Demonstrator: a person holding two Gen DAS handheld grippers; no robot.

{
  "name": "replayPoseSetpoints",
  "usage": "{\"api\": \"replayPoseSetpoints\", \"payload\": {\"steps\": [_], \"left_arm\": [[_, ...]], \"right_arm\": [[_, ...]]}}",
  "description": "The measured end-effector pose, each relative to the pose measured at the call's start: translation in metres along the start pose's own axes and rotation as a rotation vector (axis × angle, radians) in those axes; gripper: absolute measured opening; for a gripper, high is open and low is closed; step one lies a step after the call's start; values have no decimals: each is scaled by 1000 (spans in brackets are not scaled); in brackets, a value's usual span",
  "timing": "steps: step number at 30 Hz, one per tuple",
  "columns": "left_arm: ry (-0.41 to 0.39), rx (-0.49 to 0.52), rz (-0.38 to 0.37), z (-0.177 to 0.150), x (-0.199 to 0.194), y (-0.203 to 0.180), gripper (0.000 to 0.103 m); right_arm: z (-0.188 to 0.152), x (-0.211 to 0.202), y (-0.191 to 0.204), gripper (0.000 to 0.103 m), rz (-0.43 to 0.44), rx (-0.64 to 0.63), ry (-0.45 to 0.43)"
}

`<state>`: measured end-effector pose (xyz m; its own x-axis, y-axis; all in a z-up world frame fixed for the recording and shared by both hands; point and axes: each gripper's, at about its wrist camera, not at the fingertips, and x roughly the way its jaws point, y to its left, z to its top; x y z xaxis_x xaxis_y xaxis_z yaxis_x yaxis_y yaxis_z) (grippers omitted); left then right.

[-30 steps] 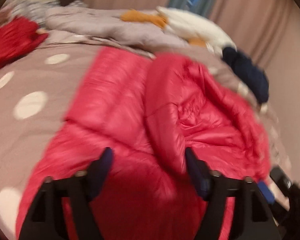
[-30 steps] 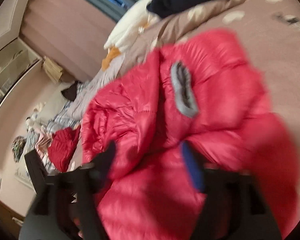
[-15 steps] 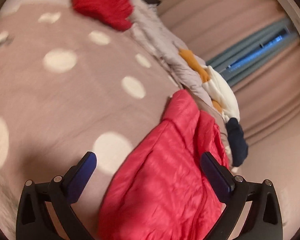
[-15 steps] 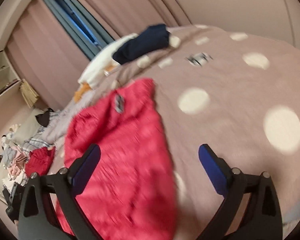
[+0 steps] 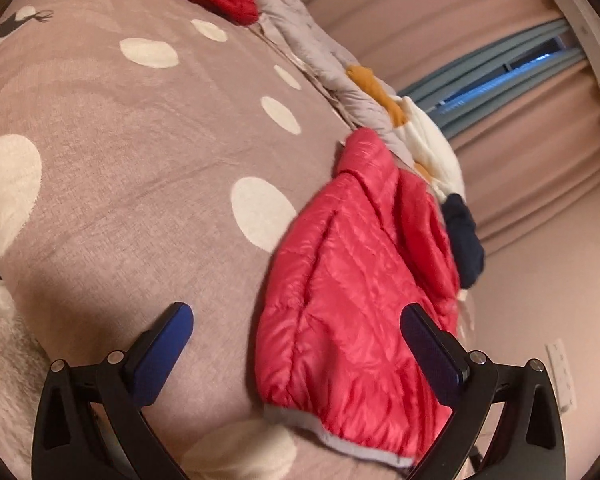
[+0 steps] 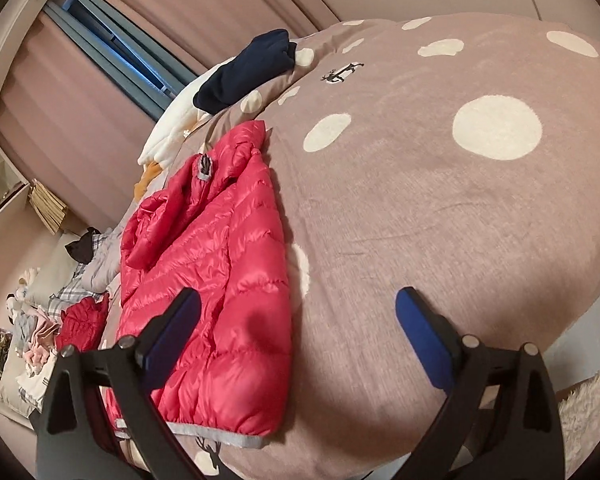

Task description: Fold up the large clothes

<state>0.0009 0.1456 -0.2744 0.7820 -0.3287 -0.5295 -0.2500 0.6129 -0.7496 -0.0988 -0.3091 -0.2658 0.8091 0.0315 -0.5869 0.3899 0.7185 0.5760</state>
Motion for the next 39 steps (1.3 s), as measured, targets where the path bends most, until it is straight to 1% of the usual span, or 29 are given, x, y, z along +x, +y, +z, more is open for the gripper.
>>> {"api": "replayPoseSetpoints", "payload": {"steps": [4, 9, 12, 13, 15, 16, 18, 19, 22, 26, 30, 33, 36, 39], "left_arm": [[18, -69, -78, -5, -3, 11, 102], [74, -112, -166, -11, -1, 14, 102], [113, -145, -217, -15, 2, 12, 102], [136, -170, -242, -18, 5, 12, 102], [185, -207, -303, -28, 11, 10, 102], [228, -212, -338, -35, 17, 7, 102], [274, -196, -360, -43, 26, -1, 102], [288, -177, -354, -47, 29, -6, 102], [293, -123, -354, -55, 30, -21, 102], [330, -100, -415, -58, 37, -34, 102], [314, -48, -410, -54, 43, -43, 102], [307, -60, -463, -50, 50, -46, 102], [314, -71, -513, -48, 57, -46, 102], [315, -91, -529, -43, 63, -43, 102]], "right_arm": [[-5, 0, -3, 100, 54, 65, 5], [-15, -3, 4, 101, 79, 83, 12], [-22, 1, 6, 101, 140, 140, 44], [-25, 3, 8, 101, 169, 161, 59], [-30, 5, 12, 101, 194, 177, 74], [-34, 7, 16, 101, 206, 178, 86], [-38, 8, 22, 101, 212, 164, 102], [-41, 9, 26, 101, 217, 155, 109], [-48, 11, 33, 101, 246, 164, 140], [-56, 18, 43, 102, 285, 193, 187], [-59, 26, 51, 102, 325, 224, 218], [-58, 30, 55, 102, 350, 250, 212], [-57, 36, 61, 102, 343, 242, 205], [-56, 40, 70, 102, 332, 199, 193]]}}
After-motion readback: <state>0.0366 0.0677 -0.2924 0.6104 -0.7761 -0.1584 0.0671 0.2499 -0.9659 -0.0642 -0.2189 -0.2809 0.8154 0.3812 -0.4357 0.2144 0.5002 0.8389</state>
